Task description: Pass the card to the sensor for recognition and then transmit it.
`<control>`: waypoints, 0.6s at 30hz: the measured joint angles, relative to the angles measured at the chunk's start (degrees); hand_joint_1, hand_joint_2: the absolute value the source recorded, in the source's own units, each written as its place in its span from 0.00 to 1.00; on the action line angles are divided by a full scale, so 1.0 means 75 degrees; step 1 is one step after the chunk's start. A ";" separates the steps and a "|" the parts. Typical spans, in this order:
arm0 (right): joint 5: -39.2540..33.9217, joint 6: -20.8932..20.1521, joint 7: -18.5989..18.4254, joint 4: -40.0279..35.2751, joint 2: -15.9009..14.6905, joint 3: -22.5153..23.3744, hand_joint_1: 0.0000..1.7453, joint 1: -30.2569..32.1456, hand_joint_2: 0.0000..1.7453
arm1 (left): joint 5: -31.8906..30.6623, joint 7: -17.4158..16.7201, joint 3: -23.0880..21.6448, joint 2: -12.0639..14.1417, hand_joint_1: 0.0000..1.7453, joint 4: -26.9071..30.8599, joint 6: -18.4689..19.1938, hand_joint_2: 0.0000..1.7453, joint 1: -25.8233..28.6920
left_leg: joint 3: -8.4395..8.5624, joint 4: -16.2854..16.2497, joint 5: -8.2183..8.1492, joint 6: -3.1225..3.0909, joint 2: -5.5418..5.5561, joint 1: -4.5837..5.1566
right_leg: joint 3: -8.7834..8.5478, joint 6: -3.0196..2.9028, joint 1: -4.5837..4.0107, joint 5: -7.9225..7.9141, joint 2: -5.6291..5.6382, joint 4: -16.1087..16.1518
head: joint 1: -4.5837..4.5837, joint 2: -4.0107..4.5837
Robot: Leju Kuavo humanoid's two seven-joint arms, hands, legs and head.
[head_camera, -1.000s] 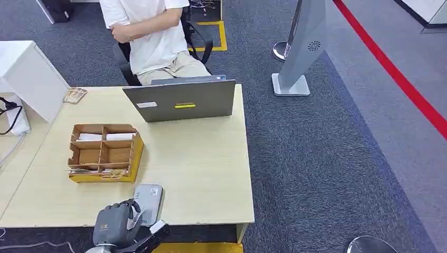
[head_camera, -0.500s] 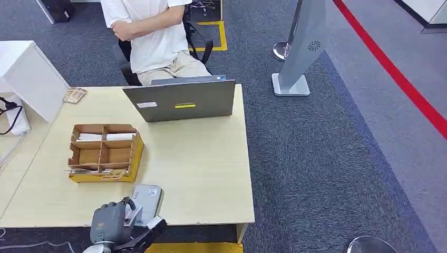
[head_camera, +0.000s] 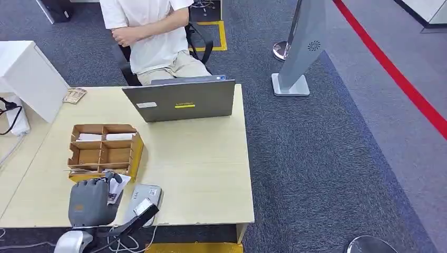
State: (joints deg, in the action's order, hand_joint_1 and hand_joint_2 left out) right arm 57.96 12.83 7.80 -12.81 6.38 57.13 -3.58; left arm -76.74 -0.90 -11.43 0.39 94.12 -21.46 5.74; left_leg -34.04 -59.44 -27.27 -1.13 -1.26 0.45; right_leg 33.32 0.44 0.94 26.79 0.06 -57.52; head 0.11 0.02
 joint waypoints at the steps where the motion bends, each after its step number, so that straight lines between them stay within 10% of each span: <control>1: 0.0006 0.0000 0.0000 0.0000 0.0000 0.0014 0.00 -0.0002 1.00 | 0.0000 0.0023 0.0000 0.0011 1.00 0.0064 -0.0012 1.00 -0.0010 | 0.0000 0.0000 0.0000 0.0000 0.0000 0.0000 | 0.0000 0.0000 0.0000 0.0000 0.0000 0.0000 | 0.0000 0.0000; 18: 0.0268 -0.0026 -0.0026 0.0000 0.0026 0.0067 0.00 -0.0006 1.00 | -0.0167 -0.0079 -0.0029 0.0181 1.00 0.0466 -0.0184 1.00 -0.0583 | -0.0001 0.0000 0.0003 -0.0002 0.0003 0.0000 | 0.0002 0.0000 0.0000 0.0000 -0.0005 0.0000 | 0.0000 0.0000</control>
State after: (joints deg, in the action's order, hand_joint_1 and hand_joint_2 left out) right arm 59.98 12.63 7.61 -12.81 6.58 57.64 -3.63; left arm -77.99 -1.49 -11.65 1.75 97.61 -22.84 1.37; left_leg -34.05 -59.44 -27.25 -1.15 -1.24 0.45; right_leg 33.34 0.44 0.94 26.78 0.02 -57.52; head 0.11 0.02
